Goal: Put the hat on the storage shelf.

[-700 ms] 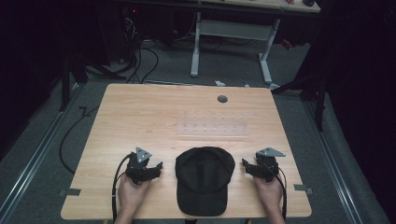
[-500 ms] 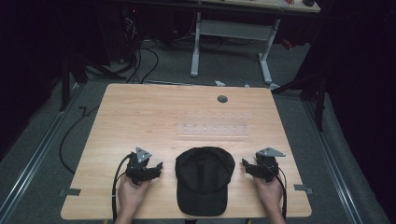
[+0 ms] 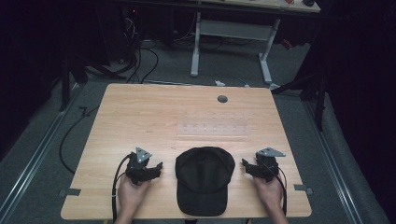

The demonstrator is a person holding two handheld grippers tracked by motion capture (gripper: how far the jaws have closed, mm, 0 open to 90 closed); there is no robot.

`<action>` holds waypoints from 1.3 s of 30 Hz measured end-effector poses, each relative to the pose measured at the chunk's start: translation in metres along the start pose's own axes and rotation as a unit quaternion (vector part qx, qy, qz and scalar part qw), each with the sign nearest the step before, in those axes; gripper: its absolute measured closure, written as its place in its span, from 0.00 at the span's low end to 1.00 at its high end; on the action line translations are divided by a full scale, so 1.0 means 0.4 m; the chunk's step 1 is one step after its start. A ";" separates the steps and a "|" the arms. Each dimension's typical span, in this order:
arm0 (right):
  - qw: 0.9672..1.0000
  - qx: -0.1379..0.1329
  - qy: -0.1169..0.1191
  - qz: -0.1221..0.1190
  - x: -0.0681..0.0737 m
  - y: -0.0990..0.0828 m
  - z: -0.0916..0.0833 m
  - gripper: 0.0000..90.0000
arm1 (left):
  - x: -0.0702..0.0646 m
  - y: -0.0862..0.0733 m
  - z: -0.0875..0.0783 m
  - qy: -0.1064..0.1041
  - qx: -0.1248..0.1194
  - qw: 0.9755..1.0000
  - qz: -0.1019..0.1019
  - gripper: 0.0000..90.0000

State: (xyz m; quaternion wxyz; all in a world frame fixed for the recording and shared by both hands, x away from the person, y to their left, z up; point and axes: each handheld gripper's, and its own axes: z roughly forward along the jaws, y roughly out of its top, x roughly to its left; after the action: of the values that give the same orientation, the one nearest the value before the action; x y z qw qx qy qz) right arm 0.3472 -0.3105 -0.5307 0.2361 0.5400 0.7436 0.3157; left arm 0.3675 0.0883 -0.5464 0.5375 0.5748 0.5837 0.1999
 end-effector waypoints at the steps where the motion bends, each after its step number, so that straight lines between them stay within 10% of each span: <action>1: 1.000 0.000 0.001 0.000 -0.001 0.000 0.000 0.38 | 0.000 0.000 0.000 0.000 0.000 1.000 0.000 0.32; 22: 1.000 0.003 -0.019 0.016 -0.002 0.004 -0.004 0.51 | 0.001 0.001 0.000 -0.001 0.000 1.000 -0.004 0.32; 39: 0.998 -0.035 0.024 0.050 -0.005 0.002 -0.087 0.58 | 0.001 0.002 0.000 -0.001 -0.001 1.000 -0.005 0.31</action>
State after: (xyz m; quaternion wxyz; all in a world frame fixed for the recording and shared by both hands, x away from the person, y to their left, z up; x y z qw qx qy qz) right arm 0.3243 -0.3196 -0.5062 0.2204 0.5606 0.7095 0.3657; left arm 0.3677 0.0891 -0.5460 0.5397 0.5718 0.5856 0.1970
